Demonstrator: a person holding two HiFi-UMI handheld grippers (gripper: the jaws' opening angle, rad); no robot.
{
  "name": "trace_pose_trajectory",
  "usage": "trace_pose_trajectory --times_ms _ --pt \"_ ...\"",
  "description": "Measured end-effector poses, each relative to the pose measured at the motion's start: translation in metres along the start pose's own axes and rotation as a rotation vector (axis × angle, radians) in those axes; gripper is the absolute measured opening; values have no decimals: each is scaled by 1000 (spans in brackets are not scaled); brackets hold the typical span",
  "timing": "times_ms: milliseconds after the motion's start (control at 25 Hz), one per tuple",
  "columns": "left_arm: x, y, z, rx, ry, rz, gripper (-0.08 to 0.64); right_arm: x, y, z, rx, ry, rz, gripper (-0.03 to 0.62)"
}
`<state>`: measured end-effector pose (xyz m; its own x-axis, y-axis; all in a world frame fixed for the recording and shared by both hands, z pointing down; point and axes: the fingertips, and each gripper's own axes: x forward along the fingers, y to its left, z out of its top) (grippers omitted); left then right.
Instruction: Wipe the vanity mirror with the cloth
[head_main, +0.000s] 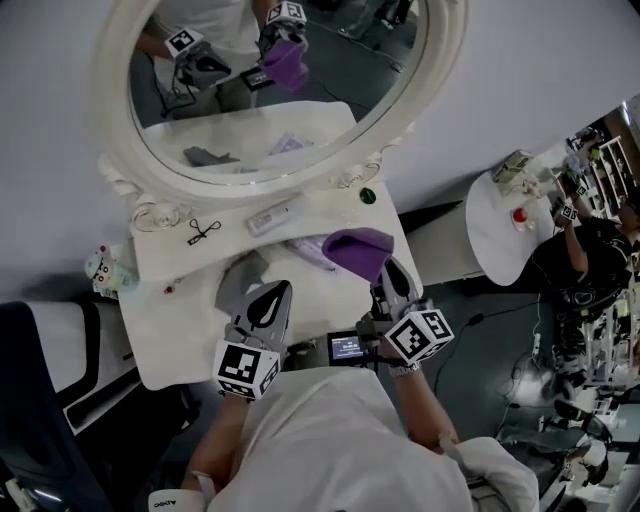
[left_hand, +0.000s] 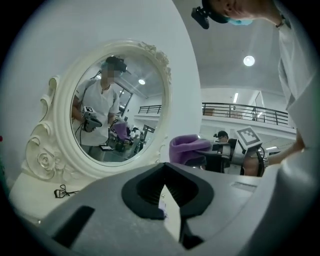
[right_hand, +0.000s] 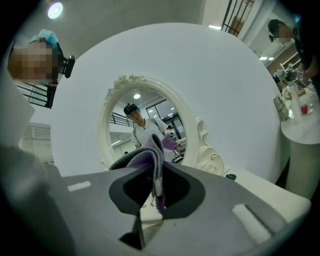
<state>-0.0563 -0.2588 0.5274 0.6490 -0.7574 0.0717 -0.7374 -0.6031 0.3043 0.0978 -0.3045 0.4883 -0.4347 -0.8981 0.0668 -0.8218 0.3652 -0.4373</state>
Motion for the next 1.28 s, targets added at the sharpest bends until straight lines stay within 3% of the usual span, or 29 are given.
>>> trace_pose_trajectory --times_ms 200,400,600,760,880,1040,1200,1280 --pt "-19 -41 -9 77 -1 -24 5 -32 13 -14 86 7 102 40" --pt "-25 -96 -59 86 89 22 6 -66 18 -37 128 86 262 40" --pt "-38 -160 -79 35 69 148 30 -126 10 -58 292 105 361 40" --pt "-61 -198 -77 -14 -7 293 75 -161 4 -81 286 194 441 39" --pt "-75 -224 -90 15 59 258 93 -184 -2 -85 311 211 455 38" --pt "-91 -236 -107 20 103 235 110 -211 3 -74 269 161 448 38" --pt "-106 -246 -101 92 112 121 121 -241 12 -60 230 109 391 38" --pt "-119 -248 -98 82 91 70 124 -256 21 -61 238 91 346 38"
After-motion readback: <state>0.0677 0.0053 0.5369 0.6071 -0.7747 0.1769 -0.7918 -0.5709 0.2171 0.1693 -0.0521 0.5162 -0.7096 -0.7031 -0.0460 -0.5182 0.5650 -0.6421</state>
